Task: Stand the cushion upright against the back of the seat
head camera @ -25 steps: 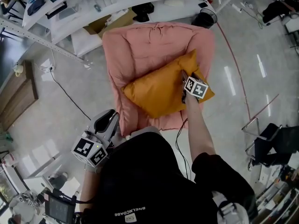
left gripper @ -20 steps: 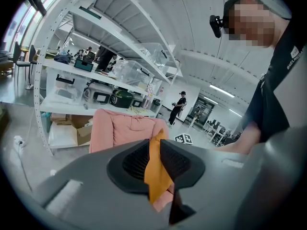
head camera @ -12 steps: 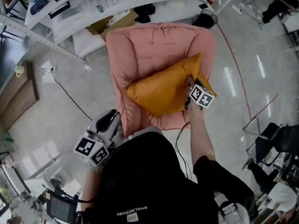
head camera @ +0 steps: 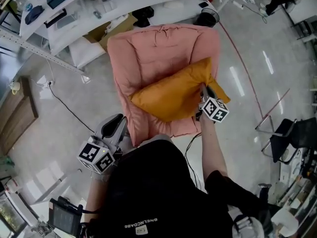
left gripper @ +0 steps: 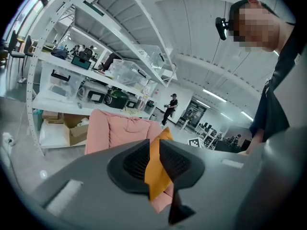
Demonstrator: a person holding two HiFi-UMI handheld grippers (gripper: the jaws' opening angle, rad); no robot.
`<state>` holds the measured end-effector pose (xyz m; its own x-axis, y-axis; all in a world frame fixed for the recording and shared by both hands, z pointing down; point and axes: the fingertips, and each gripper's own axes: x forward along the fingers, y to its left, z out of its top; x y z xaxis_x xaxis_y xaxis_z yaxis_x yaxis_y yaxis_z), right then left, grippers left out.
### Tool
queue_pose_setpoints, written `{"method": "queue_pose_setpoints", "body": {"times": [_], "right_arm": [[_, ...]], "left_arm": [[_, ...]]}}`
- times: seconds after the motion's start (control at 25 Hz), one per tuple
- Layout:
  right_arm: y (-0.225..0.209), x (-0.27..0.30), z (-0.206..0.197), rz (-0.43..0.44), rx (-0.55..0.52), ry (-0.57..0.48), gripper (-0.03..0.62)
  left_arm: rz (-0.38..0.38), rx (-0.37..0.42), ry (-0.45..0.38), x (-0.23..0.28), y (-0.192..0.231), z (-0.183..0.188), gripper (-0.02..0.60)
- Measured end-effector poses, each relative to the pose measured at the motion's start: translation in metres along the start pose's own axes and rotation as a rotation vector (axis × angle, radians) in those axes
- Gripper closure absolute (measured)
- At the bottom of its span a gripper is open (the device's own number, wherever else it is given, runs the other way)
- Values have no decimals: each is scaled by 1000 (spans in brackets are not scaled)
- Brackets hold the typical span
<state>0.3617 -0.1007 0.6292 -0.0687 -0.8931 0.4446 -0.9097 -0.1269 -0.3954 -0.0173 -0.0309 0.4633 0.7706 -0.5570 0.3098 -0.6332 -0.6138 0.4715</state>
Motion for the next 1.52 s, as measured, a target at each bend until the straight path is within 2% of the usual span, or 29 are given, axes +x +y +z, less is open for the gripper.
{"method": "queue_pose_setpoints", "body": {"times": [0.32, 0.56, 0.76, 0.92, 1.04, 1.24, 1.36, 1.52], "right_arm": [[29, -53, 25, -13, -94, -105, 578], [35, -89, 46, -9, -135, -165, 579], [30, -131, 73, -25, -112, -245, 580], [30, -165, 96, -18, -162, -273, 582], [29, -184, 110, -16, -218, -270, 582], [39, -196, 122, 48, -359, -203, 582], [50, -190, 120, 104, -430, -148, 582], [63, -160, 103, 160, -460, -80, 582]], "left_arm": [[-86, 18, 18, 0, 1, 9, 511], [-132, 21, 25, 3, 5, 12, 511], [-163, 19, 23, 6, 11, 14, 512], [-182, 14, 21, 6, 9, 15, 512], [-196, 8, 19, 7, 5, 16, 512], [-214, 10, 18, 9, 2, 17, 512], [-213, 7, 19, 10, 1, 17, 512], [-204, 2, 19, 10, 6, 16, 512]]}}
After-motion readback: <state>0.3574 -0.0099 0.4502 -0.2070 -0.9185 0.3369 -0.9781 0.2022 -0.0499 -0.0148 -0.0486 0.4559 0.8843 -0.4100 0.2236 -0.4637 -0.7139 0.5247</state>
